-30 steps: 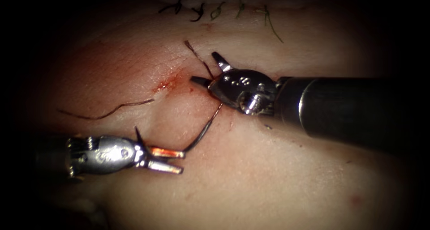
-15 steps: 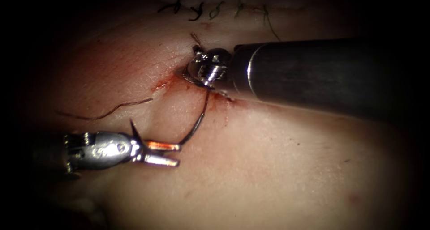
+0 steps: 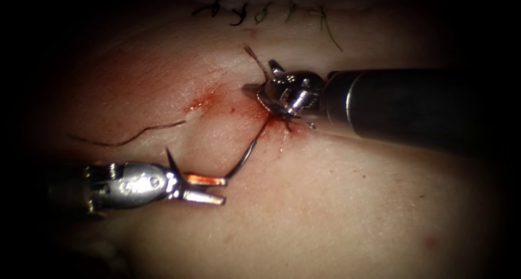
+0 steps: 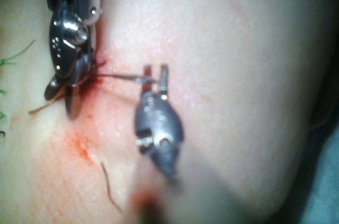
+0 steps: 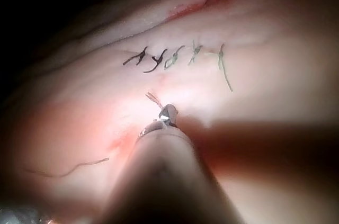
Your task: Wound Closure
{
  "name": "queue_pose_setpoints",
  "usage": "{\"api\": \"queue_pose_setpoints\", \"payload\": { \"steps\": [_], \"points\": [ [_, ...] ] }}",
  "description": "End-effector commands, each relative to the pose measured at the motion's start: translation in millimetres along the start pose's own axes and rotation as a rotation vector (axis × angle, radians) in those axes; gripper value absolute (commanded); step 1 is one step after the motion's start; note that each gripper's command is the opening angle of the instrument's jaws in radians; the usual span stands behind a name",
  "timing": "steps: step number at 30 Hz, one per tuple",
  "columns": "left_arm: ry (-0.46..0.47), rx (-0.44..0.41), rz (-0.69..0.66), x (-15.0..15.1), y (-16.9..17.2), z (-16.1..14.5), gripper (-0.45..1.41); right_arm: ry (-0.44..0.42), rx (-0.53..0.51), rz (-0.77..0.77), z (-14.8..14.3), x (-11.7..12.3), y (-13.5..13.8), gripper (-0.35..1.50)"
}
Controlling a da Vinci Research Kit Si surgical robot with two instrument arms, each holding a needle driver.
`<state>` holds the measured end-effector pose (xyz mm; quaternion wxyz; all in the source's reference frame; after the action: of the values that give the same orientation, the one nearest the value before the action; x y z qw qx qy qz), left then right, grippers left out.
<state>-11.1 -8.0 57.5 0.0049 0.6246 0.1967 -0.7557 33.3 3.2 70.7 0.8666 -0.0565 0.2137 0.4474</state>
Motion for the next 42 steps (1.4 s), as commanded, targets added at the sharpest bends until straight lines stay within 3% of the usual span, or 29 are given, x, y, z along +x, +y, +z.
{"api": "queue_pose_setpoints", "payload": {
  "steps": [1, 10, 18, 22, 26, 31, 42],
  "points": [
    [0.002, -0.004, 0.0, -0.5, 0.4, 0.5, -0.45, -0.024, 0.011, 0.007, 1.4, -0.5, -1.0, 0.94],
    [0.003, -0.007, 0.001, -0.5, 0.6, 0.3, -0.45, -0.049, 0.046, 0.105, 1.1, -1.7, 1.5, 0.89],
    [0.002, -0.007, 0.002, -0.5, 0.8, 0.5, -0.45, 0.0, 0.075, 0.246, -1.0, -3.5, 6.8, 0.79],
    [0.001, -0.005, -0.003, -0.6, 1.0, 0.8, -0.45, 0.003, 0.082, 0.259, 0.0, -2.8, 7.8, 0.78],
    [0.004, -0.004, -0.002, -0.5, 1.3, 0.9, -0.45, -0.037, 0.169, 0.255, 1.9, -2.0, 6.7, 0.71],
    [0.004, -0.007, -0.001, -0.4, 1.6, 0.7, -0.45, -0.038, 0.168, 0.259, 2.3, -1.3, 7.1, 0.61],
    [0.006, -0.008, -0.003, -0.2, 1.6, 1.1, -0.45, -0.025, 0.123, 0.276, 2.8, 0.3, 9.6, 0.61]
  ]
}}
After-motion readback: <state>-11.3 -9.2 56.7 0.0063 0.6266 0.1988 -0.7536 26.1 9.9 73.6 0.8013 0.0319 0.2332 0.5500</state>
